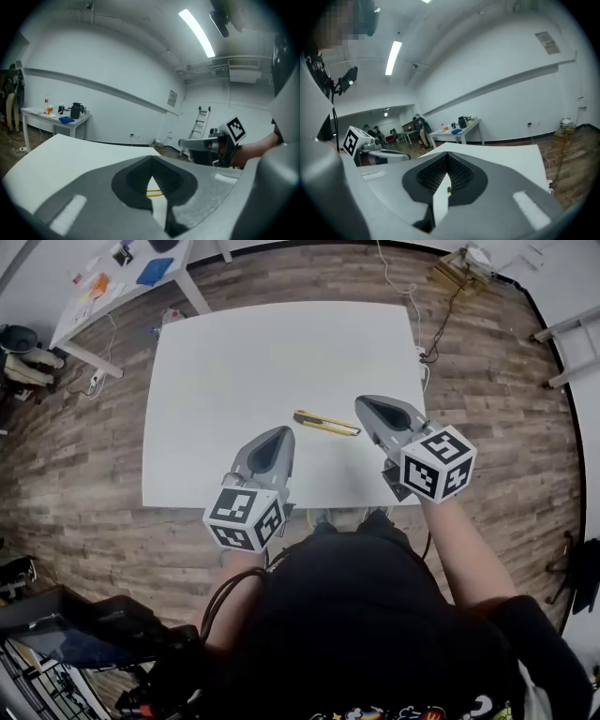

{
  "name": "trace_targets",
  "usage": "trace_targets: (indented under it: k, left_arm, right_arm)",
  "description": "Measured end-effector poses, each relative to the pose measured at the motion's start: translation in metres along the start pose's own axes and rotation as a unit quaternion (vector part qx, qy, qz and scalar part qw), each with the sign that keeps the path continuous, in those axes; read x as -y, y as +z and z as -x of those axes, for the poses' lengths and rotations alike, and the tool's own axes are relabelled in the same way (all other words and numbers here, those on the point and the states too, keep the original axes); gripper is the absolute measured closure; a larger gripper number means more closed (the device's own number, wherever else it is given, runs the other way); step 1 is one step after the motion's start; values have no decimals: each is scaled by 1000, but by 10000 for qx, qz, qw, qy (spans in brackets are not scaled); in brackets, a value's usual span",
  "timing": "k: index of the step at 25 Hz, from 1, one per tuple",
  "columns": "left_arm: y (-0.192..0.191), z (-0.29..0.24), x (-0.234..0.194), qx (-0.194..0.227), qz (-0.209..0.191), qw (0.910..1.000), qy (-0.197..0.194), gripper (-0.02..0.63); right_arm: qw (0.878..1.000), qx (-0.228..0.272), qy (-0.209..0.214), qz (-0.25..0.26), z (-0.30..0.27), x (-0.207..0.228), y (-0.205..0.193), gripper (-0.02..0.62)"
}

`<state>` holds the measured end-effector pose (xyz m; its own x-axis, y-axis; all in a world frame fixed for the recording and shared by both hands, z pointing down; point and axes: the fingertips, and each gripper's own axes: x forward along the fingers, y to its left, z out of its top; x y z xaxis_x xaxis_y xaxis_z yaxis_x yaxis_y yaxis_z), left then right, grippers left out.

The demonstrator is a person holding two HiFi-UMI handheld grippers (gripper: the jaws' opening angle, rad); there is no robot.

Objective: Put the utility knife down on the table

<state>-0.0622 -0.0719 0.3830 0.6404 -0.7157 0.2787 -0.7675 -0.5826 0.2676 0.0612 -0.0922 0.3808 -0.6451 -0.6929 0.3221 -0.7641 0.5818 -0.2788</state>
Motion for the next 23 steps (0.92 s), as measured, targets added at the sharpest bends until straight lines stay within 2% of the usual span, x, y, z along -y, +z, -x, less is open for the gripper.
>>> trace_targets:
  k: [4, 8, 11, 15, 23]
  left_arm:
    - [8, -25, 25, -28, -136, 9997, -225, 604]
    - [6, -38, 43, -103, -153, 9994, -292, 604]
    - [10, -38, 43, -104, -190, 9994, -253, 605]
    - [19, -39, 42, -88, -228, 9996, -148, 604]
    - [22, -25, 25, -92, -181, 9998, 15, 604]
  right_arm:
    - [9954, 465, -811, 206, 64, 23, 29, 572]
    - [9867, 478, -1476, 496, 102, 44, 25, 572]
    - [9865, 464, -1516, 420, 103, 49, 23, 572]
    - [9893, 436, -1332, 397, 92, 49, 26, 572]
    - [9908, 401, -1129, 628, 64, 26, 35, 572]
